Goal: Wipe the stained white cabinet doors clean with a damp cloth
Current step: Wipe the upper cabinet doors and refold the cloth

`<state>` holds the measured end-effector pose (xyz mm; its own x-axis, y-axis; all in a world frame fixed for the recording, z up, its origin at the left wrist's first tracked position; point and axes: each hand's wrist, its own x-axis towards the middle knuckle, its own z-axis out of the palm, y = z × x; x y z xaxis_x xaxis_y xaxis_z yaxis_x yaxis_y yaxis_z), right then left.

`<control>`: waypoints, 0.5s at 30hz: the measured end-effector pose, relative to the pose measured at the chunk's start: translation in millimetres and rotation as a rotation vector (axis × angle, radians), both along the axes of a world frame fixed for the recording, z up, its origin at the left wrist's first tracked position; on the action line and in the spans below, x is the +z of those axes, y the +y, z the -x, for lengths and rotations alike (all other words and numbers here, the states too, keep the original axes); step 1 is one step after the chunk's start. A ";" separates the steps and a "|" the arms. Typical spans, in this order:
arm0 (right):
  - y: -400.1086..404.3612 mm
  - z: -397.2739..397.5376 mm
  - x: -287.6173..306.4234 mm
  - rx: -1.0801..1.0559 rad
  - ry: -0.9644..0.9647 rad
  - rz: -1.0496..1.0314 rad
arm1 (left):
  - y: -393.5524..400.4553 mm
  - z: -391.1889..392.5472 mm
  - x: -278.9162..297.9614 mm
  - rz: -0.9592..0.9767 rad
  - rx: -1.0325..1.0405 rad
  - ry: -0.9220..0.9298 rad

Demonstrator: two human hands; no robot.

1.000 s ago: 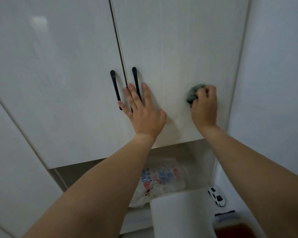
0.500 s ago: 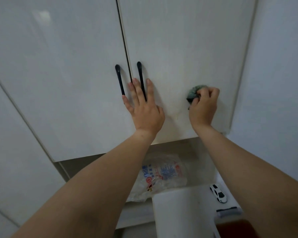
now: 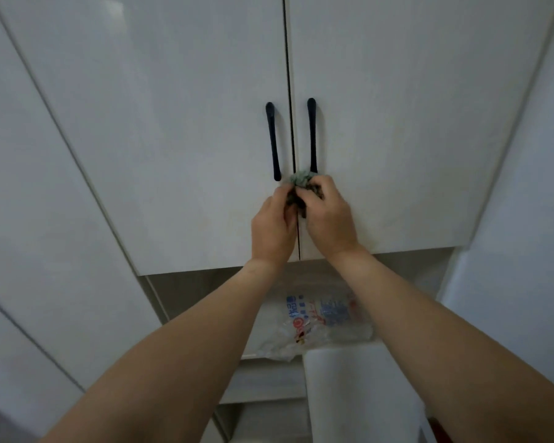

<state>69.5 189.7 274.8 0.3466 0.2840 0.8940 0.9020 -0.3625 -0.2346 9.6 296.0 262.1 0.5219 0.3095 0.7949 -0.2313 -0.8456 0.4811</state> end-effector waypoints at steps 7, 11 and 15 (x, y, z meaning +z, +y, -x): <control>-14.4 4.6 -85.4 -0.143 0.145 0.278 | -4.0 -1.5 -58.9 0.121 0.046 0.471; -25.1 16.9 -90.5 -0.108 0.308 0.325 | -11.2 -2.0 -56.2 0.179 0.074 0.590; -28.3 4.0 -27.7 -0.104 0.293 -0.085 | -37.5 -14.6 -10.1 0.179 0.021 0.169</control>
<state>65.6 161.3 247.1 0.6164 0.1620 0.7706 0.7504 -0.4174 -0.5125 24.2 258.5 252.1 0.6350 0.4496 0.6283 -0.1177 -0.7475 0.6538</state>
